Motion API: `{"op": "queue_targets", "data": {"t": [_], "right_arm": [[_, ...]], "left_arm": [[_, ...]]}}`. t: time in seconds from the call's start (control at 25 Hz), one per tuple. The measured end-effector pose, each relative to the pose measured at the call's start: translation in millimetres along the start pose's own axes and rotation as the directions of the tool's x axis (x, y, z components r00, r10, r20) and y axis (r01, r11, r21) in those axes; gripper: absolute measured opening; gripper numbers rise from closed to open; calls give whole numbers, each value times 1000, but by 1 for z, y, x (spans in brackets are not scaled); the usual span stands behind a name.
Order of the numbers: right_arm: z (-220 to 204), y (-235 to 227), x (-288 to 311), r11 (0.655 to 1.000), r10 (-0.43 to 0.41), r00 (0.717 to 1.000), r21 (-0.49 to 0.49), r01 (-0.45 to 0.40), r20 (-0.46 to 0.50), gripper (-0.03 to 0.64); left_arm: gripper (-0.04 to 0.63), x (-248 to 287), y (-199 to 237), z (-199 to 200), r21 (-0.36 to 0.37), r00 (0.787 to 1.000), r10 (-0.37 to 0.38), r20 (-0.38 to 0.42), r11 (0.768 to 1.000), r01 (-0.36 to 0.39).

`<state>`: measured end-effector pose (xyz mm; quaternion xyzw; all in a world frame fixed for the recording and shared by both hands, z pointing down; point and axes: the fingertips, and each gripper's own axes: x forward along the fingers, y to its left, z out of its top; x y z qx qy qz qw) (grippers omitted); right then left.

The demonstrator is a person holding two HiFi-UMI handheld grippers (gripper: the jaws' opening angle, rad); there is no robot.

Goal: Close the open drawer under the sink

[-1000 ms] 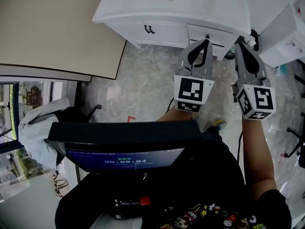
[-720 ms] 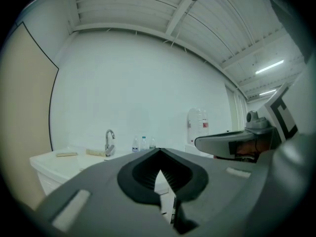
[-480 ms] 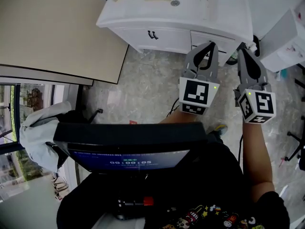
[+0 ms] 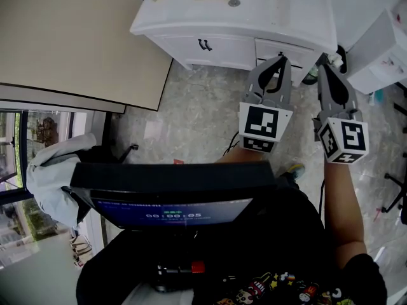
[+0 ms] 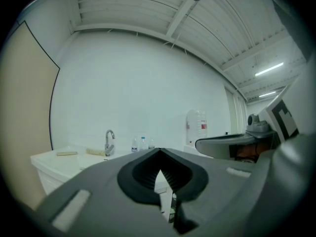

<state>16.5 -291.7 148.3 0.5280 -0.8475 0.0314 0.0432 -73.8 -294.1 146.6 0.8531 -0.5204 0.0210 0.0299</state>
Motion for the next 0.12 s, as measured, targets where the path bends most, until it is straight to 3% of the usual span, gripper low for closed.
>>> {"op": "queue_targets", "data": {"t": [0.12], "right_arm": [[0, 4, -7, 1000, -3, 1000, 2, 3, 0, 21]], "left_arm": [[3, -7, -1, 0, 0, 1000, 3, -2, 1000, -3]]}}
